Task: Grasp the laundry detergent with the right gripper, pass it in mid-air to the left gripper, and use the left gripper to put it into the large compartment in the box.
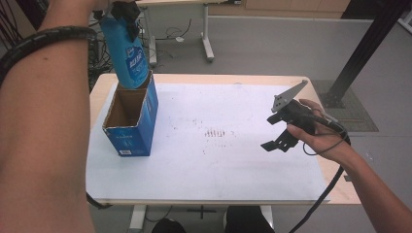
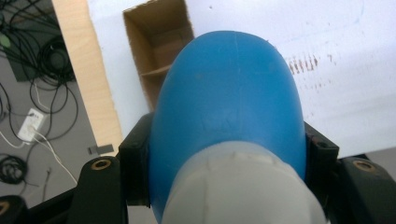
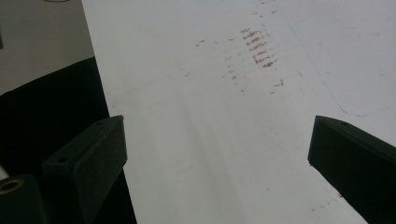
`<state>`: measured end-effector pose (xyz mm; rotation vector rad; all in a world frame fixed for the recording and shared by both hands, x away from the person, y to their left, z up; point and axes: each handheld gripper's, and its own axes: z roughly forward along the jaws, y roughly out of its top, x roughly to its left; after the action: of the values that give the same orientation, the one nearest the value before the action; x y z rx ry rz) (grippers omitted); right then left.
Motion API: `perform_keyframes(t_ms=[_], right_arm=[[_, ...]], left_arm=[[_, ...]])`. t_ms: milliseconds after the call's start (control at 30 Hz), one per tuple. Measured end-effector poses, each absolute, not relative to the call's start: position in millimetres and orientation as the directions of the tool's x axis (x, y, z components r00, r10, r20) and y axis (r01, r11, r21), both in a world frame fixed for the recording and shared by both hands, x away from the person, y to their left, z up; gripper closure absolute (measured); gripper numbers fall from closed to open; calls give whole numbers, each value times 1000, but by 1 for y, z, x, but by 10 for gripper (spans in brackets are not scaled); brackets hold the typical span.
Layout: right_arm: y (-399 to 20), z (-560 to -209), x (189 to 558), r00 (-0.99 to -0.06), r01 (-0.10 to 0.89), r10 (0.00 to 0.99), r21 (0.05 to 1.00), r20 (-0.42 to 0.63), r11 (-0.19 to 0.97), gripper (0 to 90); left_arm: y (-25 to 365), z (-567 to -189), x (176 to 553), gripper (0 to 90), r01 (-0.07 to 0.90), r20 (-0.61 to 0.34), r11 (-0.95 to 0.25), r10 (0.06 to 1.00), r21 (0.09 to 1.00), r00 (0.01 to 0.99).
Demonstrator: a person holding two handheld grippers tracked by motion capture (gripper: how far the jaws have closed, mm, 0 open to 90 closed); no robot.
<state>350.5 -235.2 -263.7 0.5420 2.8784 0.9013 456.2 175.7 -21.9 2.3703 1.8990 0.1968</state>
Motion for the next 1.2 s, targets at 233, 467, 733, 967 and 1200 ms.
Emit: perform_keyframes(t_ms=[233,467,733,967,1200], right_arm=[[-236,-266,351,-935,312,354,554,33,772,47],[-239,-267,352,-935,310,353,553,29,774,47],[-239,-271,353,-935,311,353,543,30,780,48],[-241,-269,353,-935,310,355,542,24,781,48],[-242,-271,352,-935,310,355,533,18,788,48]], left_arm=[[192,-27,459,374,978,45,-149,989,144,144],[207,-38,460,374,985,38,-109,994,136,105],[214,-48,462,375,988,22,-79,997,130,76],[219,-55,462,375,989,10,-51,999,140,50],[224,-64,461,375,989,-4,-25,1000,145,26]])
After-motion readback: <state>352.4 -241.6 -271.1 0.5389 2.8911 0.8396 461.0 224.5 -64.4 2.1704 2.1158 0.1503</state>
